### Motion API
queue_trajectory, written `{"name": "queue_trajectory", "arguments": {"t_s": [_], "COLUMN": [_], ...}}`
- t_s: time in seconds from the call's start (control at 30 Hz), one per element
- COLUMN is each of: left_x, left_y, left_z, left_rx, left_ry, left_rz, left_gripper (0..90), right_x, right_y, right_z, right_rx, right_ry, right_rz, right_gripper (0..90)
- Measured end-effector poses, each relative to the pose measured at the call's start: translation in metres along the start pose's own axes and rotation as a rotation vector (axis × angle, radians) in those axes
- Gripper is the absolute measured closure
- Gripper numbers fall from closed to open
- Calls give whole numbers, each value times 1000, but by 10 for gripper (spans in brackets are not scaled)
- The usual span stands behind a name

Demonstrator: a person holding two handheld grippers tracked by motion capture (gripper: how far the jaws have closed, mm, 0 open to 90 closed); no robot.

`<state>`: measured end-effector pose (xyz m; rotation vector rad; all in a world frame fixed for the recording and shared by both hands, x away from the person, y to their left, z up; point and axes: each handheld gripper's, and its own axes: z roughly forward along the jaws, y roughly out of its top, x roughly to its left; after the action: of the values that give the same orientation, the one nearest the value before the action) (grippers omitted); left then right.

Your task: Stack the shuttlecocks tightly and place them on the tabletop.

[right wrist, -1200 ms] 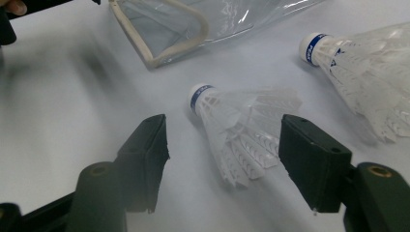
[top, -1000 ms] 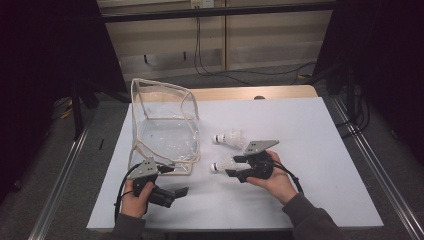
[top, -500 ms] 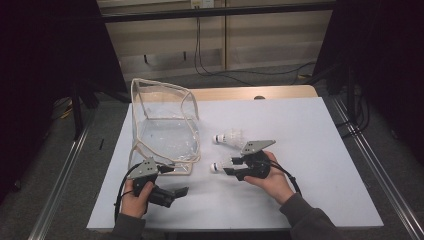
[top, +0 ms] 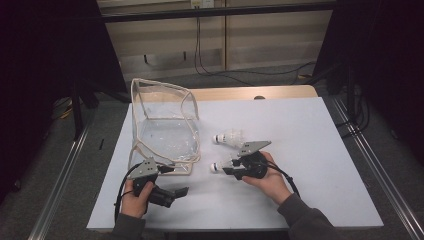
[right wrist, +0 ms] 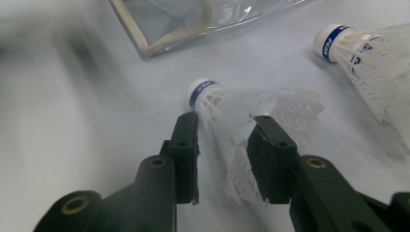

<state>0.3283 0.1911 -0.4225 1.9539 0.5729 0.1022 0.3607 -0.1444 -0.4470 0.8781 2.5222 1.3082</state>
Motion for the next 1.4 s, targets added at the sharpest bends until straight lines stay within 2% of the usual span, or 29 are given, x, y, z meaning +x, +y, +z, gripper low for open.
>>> {"name": "queue_trajectory", "arguments": {"t_s": [0.2, 0.3, 0.37, 0.5, 0.73, 1.03, 1.4], "left_x": [0, 0, 0, 0, 0, 0, 0], "left_y": [0, 0, 0, 0, 0, 0, 0], "left_z": [0, 0, 0, 1, 0, 0, 0], "left_rx": [4, 3, 3, 3, 0, -3, -2], "left_ry": [0, -1, 0, 0, 0, 0, 1], "left_rz": [1, 0, 0, 3, 2, 1, 2], "left_gripper": [32, 32, 32, 32, 32, 32, 32], "right_x": [2, 2, 1, 1, 1, -3, -13], "right_y": [-1, -1, -1, 0, 0, 0, -1], "right_z": [4, 6, 6, 5, 0, -13, -30], "right_rx": [22, 32, 24, 15, 19, -16, -65], "right_ry": [5, 13, 29, 49, 66, 64, 48], "right_rz": [-19, -30, -16, -34, -38, -27, 12], "right_gripper": [697, 766, 820, 887, 897, 898, 898]}}
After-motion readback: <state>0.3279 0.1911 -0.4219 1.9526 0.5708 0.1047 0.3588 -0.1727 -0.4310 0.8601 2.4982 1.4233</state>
